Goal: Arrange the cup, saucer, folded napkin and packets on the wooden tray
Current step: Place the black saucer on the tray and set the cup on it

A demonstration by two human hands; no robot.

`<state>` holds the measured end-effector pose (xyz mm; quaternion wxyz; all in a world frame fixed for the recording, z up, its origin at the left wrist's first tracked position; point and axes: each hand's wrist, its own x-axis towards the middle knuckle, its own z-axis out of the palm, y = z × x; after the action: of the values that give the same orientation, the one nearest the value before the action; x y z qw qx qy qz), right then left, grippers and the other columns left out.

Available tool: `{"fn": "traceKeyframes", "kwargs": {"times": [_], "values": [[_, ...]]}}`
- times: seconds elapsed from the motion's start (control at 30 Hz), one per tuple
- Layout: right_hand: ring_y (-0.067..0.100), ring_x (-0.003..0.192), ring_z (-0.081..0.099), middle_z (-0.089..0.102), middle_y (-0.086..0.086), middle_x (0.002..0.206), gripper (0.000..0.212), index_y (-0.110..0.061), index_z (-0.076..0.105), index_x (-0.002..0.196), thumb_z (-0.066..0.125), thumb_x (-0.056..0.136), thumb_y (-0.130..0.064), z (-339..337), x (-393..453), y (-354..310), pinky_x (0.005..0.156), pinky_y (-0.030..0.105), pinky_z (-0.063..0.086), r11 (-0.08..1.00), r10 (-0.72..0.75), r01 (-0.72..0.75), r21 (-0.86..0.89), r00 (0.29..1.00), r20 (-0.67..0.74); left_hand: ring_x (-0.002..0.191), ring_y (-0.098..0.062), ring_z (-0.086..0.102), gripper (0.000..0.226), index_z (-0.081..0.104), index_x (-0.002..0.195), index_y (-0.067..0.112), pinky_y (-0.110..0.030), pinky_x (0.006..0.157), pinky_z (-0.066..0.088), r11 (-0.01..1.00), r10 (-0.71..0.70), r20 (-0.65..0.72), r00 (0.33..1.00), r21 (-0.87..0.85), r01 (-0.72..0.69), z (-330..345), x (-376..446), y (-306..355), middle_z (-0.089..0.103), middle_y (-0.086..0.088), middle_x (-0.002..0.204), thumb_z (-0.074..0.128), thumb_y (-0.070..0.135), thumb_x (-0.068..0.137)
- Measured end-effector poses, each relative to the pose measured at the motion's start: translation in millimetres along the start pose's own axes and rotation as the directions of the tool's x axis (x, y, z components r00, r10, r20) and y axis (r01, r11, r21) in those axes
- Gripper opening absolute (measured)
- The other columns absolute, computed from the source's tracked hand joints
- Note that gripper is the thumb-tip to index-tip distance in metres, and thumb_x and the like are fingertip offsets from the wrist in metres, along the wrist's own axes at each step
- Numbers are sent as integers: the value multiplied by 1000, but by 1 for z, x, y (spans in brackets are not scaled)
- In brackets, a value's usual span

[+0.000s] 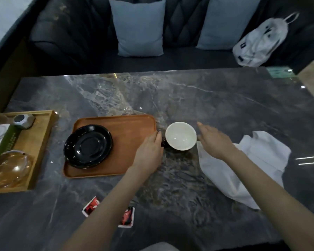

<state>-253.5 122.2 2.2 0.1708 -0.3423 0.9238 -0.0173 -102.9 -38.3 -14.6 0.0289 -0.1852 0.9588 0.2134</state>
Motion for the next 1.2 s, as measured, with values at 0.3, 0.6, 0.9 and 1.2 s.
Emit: {"fn": "traceKeyframes", "kwargs": {"times": [0.3, 0.6, 0.9, 1.2], "values": [[32, 117, 50, 55, 15, 130, 38, -14, 36, 136, 30, 99, -22, 35, 2, -5, 88, 32, 37, 823, 56, -59, 565, 998, 23, 108, -37, 52, 43, 38, 130, 3, -42, 83, 42, 997, -72, 94, 993, -16, 74, 23, 13, 0, 56, -21, 117, 48, 5, 88], [34, 105, 55, 60, 21, 118, 34, -2, 50, 122, 33, 92, -6, 25, 9, -15, 82, 34, 42, 832, 113, -97, 547, 994, 4, 85, -45, 58, 16, 47, 88, 3, -39, 59, 32, 997, -63, 76, 995, -29, 66, 7, 16, 4, 62, -27, 95, 39, -9, 82], [31, 88, 64, 67, 17, 103, 36, -7, 56, 119, 39, 87, -5, -18, 6, -48, 84, 47, 53, 773, 44, 14, 634, 996, -76, 82, -39, 60, 23, 64, 94, 3, -46, 68, 51, 976, -138, -83, 987, -181, 122, -34, 3, -14, 69, -21, 88, 47, 0, 80], [32, 77, 65, 69, 22, 81, 32, -12, 62, 111, 43, 85, -8, -42, 32, -147, 73, 44, 54, 758, -200, 232, 609, 972, -122, 79, -35, 64, 20, 69, 94, 5, -41, 65, 52, 934, -341, -313, 887, -221, 281, -96, -46, -74, 72, -16, 84, 58, 3, 77]]}}
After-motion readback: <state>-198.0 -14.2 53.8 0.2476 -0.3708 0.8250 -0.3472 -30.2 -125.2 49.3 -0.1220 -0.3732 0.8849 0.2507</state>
